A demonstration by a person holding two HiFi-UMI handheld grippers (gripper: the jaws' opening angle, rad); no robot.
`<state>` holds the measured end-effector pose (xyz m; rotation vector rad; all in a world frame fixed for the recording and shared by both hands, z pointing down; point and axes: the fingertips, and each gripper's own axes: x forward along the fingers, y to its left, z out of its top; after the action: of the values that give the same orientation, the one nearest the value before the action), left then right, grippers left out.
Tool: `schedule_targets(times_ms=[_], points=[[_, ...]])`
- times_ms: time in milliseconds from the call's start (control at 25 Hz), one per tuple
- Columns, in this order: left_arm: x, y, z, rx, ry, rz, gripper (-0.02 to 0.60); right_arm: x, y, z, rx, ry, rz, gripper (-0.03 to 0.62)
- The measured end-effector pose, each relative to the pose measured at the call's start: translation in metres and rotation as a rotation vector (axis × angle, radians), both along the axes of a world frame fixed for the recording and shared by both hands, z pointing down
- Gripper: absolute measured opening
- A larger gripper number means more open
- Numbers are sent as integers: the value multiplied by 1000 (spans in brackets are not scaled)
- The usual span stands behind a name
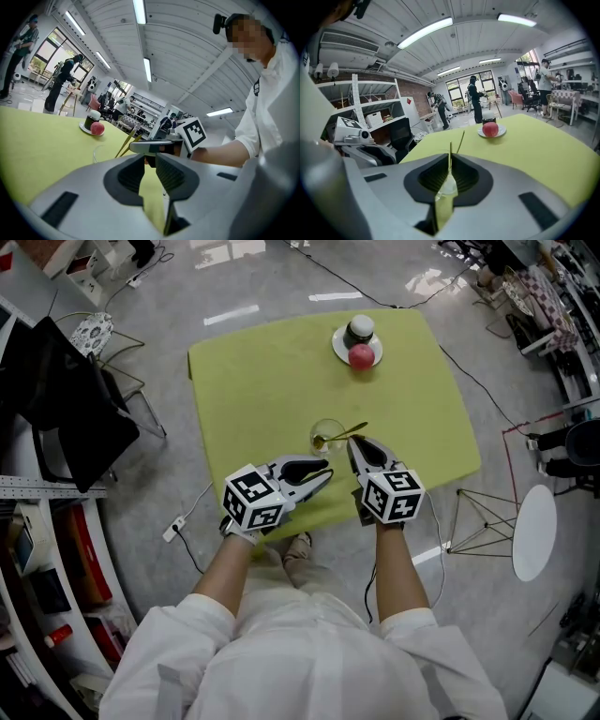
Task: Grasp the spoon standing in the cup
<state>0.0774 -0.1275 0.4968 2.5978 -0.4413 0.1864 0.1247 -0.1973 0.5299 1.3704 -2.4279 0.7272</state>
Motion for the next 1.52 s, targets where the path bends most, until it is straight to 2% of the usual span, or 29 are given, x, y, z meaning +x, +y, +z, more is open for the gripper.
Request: schedule_targets(times_ms=[320,680,1520], points=[[1,-1,-2,3,1,9,63,1,3,-3,9,20,-5,11],[2,-4,-7,12,6,14,63,5,5,-27,67,66,-6,9],[5,0,-17,42,21,13,63,27,9,-78,181,52,58,9]])
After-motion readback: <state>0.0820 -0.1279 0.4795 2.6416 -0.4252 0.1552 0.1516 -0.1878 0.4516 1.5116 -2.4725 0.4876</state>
